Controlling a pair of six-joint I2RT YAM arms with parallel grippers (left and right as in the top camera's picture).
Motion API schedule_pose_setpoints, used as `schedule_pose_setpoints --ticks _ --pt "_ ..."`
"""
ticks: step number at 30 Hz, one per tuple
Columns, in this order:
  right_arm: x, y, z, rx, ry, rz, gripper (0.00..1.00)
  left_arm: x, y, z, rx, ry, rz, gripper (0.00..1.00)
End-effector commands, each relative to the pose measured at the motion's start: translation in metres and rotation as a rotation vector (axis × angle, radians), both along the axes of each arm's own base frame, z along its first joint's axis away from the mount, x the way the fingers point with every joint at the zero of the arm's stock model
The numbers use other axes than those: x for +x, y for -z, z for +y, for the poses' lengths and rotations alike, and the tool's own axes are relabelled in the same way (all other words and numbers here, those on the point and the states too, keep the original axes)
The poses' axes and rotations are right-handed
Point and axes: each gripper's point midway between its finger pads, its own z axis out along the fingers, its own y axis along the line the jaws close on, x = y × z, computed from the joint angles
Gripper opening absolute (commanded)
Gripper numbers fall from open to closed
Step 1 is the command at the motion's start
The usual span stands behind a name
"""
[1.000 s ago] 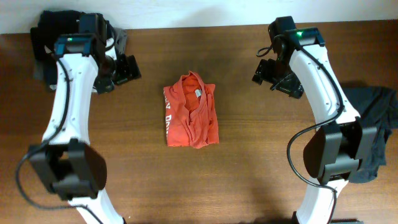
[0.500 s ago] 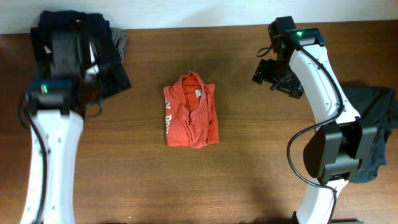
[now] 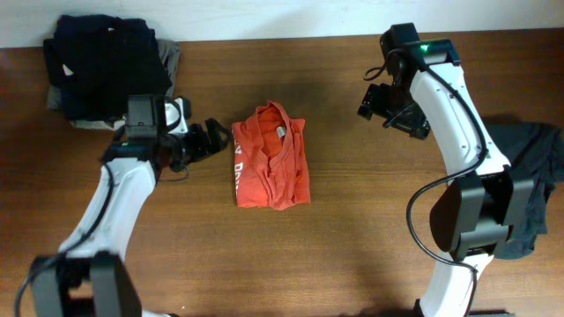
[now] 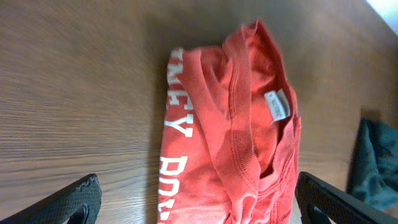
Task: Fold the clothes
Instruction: 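Carry the folded shirt with the left gripper onto the clothes stack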
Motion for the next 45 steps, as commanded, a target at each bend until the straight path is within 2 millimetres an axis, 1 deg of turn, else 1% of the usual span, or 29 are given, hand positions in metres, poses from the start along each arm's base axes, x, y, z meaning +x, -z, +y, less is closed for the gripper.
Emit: schedule_pose_setpoints --ticks 1,4,7,11,15,22,32,35,36,37,38,39,40,42,44,45 --pt "0.002 -0.015 -0.002 -0.015 0.000 -0.043 0.99 -0.006 0.030 -0.018 -0.102 0.059 0.095 0.99" --pt "0.002 -0.015 -0.002 -0.015 0.000 -0.043 0.99 -0.006 0.055 -0.019 -0.095 0.079 0.135 0.99" --pt "0.002 -0.015 -0.002 -0.015 0.000 -0.043 0.98 -0.006 0.071 -0.023 -0.114 0.110 0.155 0.99" --pt "0.002 -0.015 -0.002 -0.015 -0.001 -0.043 0.99 -0.001 0.080 -0.036 -0.198 0.155 0.147 0.99" --pt "0.002 -0.015 -0.002 -0.015 0.000 -0.043 0.99 -0.001 0.093 -0.044 -0.253 0.178 0.162 0.99" --pt "0.002 -0.015 -0.002 -0.015 0.000 -0.043 0.99 -0.004 0.099 -0.054 -0.291 0.164 0.208 0.99" --pt "0.002 -0.015 -0.002 -0.015 -0.001 -0.043 0.99 -0.013 0.115 -0.100 -0.320 0.182 0.279 0.99" --pt "0.002 -0.015 -0.002 -0.015 -0.001 -0.043 0.98 -0.009 0.119 -0.105 -0.287 0.171 0.266 0.99" --pt "0.002 -0.015 -0.002 -0.015 0.000 -0.043 0.99 -0.008 0.119 -0.106 -0.278 0.169 0.257 0.95" --pt "0.002 -0.015 -0.002 -0.015 0.000 -0.043 0.99 -0.007 0.119 -0.108 -0.278 0.174 0.250 0.89" --pt "0.002 -0.015 -0.002 -0.015 -0.001 -0.043 0.99 -0.007 0.119 -0.108 -0.278 0.176 0.248 0.73" --pt "0.002 -0.015 -0.002 -0.015 -0.001 -0.043 0.99 -0.007 0.119 -0.108 -0.278 0.175 0.247 0.63" --pt "0.002 -0.015 -0.002 -0.015 -0.001 -0.043 0.99 -0.007 0.118 -0.108 -0.278 0.176 0.246 0.58" --pt "0.002 -0.015 -0.002 -0.015 0.000 -0.043 0.98 -0.005 0.118 -0.109 -0.279 0.177 0.239 0.40" --pt "0.002 -0.015 -0.002 -0.015 0.000 -0.043 0.99 -0.003 0.117 -0.109 -0.280 0.179 0.224 0.30" --pt "0.002 -0.015 -0.002 -0.015 0.000 -0.043 0.98 -0.001 0.116 -0.109 -0.281 0.181 0.213 0.27"
